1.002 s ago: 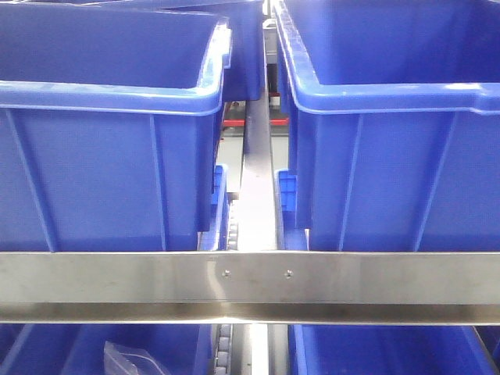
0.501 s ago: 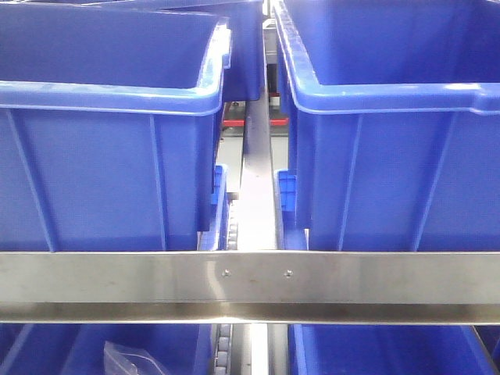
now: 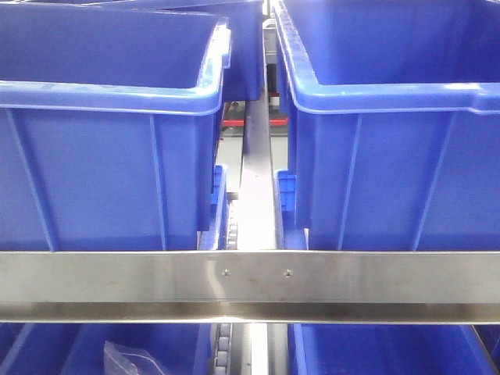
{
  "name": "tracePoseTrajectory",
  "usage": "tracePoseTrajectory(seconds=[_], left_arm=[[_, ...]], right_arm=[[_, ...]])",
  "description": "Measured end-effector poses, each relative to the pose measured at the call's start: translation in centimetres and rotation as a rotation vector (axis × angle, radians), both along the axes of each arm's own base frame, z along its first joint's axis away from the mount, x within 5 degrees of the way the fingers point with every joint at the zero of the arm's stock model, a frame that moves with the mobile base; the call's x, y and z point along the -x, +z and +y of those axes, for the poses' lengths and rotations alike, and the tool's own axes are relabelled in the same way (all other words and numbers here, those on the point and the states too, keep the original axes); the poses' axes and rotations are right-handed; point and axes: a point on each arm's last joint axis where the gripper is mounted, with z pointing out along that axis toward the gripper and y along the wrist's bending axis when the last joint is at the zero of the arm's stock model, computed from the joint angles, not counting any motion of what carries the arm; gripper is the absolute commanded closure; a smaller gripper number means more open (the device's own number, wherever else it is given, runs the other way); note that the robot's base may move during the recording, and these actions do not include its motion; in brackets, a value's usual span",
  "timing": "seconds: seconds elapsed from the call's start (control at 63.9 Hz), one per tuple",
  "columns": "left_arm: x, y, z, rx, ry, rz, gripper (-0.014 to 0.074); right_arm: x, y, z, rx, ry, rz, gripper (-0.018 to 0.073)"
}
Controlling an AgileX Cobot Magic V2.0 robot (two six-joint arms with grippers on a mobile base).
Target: Place yellow foam block on left shelf second layer
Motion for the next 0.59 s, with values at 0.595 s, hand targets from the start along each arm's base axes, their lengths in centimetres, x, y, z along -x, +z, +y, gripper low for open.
tracePoseTrajectory(seconds=[0.595], left_arm=[[0.0, 0.0, 0.0, 0.0, 0.0, 0.0, 0.046]], right_arm=[[-0.08, -0.57, 0.01, -0.007, 0.001, 0.02, 0.0531]])
